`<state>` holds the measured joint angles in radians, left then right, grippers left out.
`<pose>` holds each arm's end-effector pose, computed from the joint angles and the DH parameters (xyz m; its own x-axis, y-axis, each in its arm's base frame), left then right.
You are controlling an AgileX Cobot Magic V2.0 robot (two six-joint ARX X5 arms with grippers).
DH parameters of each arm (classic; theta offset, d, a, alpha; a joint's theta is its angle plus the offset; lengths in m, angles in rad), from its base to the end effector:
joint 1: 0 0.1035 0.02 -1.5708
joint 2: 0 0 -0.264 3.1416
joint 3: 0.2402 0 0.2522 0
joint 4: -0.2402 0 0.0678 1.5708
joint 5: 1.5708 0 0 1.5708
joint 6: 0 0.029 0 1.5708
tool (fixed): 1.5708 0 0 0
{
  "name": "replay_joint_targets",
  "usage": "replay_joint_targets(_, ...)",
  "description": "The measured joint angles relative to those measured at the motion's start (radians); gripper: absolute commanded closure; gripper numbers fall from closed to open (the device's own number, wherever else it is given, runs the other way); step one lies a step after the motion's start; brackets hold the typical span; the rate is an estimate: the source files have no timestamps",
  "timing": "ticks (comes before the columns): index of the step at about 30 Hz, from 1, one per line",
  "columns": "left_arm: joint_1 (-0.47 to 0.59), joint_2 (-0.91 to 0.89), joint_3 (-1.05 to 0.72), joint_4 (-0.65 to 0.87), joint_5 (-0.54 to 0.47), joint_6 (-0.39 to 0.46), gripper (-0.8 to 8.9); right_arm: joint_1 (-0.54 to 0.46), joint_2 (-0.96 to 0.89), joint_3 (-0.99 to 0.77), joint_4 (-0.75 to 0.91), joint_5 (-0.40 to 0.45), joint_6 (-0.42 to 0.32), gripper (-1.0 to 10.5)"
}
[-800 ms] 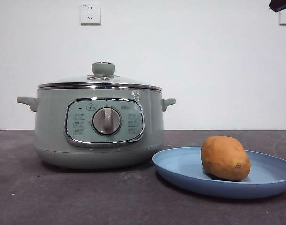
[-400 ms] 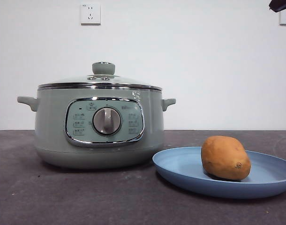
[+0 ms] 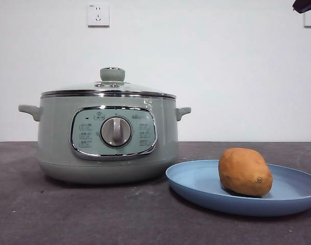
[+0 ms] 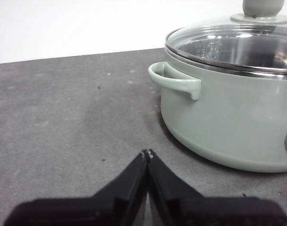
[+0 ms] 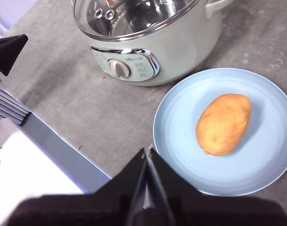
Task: Take the potato out from the steamer,put the potato on the plate,close the lid
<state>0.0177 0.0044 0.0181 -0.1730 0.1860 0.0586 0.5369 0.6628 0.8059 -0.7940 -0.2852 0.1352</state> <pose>0.0953 -0.0037 0.1527 0.9734 -0.1677 -0.1559 0.1742 0.9843 0.0285 0.1006 0.0693 0.3023 0.5121 0.6322 -0.5814 -0.6067 0.7454 0.2761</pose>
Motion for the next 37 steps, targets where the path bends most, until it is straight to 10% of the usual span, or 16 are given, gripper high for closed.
replay_joint_targets(18,0.0,0.0,0.0,0.0,0.0,0.0,8.16,-0.016,-0.012,0.0,0.0,0.02,-0.021,9.5)
replay_joint_targets(37,0.0,0.0,0.0,0.0,0.0,0.0,8.16,-0.45,-0.493,-0.426,0.547,0.072,-0.109,9.5)
